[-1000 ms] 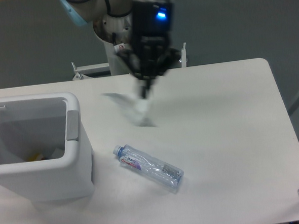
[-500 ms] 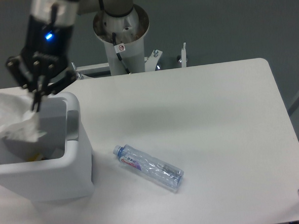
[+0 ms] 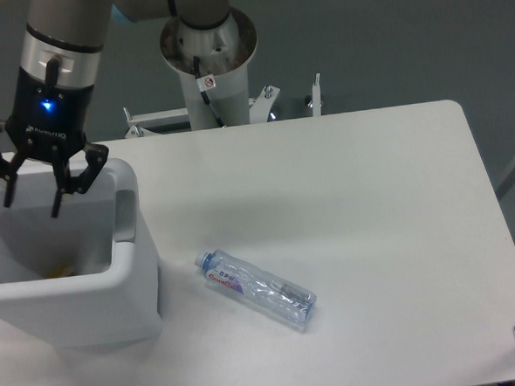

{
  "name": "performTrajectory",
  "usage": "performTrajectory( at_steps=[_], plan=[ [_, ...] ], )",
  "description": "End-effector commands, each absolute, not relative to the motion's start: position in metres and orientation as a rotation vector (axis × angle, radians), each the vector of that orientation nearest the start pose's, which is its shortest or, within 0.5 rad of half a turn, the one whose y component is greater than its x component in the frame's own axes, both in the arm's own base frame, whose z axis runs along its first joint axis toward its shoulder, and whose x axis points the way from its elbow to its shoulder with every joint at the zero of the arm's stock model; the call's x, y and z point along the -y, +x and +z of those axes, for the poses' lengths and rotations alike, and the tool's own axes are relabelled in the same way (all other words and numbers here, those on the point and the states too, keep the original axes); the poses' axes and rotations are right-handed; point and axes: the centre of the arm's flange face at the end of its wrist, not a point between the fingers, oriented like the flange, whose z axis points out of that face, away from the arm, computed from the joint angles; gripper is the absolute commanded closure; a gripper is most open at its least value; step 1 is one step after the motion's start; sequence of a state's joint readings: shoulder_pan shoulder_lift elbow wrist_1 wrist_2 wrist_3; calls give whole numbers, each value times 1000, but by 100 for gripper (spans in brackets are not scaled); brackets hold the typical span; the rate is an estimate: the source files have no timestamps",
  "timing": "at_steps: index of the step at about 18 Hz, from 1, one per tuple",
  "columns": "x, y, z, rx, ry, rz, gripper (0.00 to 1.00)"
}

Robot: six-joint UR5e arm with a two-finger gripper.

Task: Place the trash in the trash can
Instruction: 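Move the gripper down to the pink-labelled water bottle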

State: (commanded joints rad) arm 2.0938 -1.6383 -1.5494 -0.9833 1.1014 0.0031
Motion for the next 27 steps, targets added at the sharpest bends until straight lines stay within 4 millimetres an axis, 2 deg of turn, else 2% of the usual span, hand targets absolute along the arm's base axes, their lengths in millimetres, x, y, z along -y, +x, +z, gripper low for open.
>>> performTrajectory(
  at_steps=[3, 5, 6, 7, 9, 11, 12, 15, 17, 18, 20, 21, 24, 27],
  plan=[
    [-537, -218, 550, 773, -2334, -348, 0],
    [-517, -275, 540, 952, -2278, -335, 0],
    [-509, -300, 528, 1020, -2267, -329, 0],
    [-503, -319, 516, 1070, -2264, -328, 0],
    [-495, -343, 489, 1160, -2283, -290, 0],
    [-489, -364, 461, 1318, -2291, -213, 0],
    [-493, -371, 445, 1388, -2288, -215, 0],
    [-510, -396, 403, 1461, -2315, -239, 0],
    [-514, -405, 373, 1520, -2355, -181, 0],
    [-517, -410, 348, 1554, -2385, -169, 0],
    [-527, -413, 328, 1549, -2398, -175, 0],
    [-537, -411, 312, 1529, -2408, -171, 0],
    [-542, -420, 272, 1577, -2446, -127, 0],
    [-552, -415, 247, 1587, -2467, -115, 0]
  ],
)
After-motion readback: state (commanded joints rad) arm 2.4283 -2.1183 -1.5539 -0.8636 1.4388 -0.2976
